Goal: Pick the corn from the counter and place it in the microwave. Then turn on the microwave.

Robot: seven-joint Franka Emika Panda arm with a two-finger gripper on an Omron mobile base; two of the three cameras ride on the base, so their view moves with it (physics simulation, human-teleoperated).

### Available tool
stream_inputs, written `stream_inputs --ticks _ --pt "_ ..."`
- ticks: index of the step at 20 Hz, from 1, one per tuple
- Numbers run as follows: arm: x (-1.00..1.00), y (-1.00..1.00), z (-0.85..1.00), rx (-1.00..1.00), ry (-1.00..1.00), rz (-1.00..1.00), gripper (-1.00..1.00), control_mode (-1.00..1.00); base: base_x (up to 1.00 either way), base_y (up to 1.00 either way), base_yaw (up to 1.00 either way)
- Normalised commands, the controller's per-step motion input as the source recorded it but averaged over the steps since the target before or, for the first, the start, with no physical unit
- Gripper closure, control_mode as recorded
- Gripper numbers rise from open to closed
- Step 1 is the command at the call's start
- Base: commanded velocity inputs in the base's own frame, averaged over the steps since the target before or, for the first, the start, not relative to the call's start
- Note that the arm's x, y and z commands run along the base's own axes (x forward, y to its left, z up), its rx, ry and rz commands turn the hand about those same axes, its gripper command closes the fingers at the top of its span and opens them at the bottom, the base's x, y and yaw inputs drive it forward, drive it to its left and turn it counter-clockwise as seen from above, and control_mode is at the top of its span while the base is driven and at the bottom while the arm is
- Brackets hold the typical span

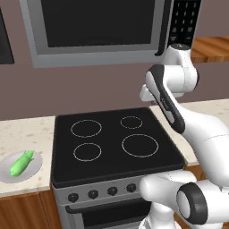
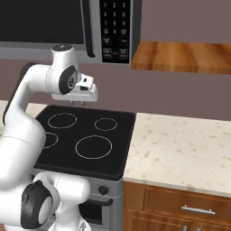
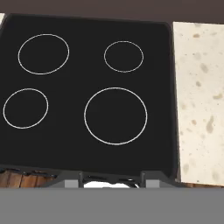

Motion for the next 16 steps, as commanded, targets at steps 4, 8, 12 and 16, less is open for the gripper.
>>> stream_inputs --ticks 4,8,12,16 --pt "-0.15 0.04 0.00 0.00 0.00 0.01 -1.00 -1.00 0.00 0.00 0.00" --pt "-0.40 0.02 0.00 0.00 -0.06 0.00 -1.00 -1.00 0.00 0.00 0.00" --pt "-0.47 0.00 0.01 0.00 -0.12 0.00 -1.00 -1.00 0.00 0.00 0.00" --pt "-0.41 0.00 0.10 0.00 -0.14 0.00 -1.00 -1.00 0.00 0.00 0.00"
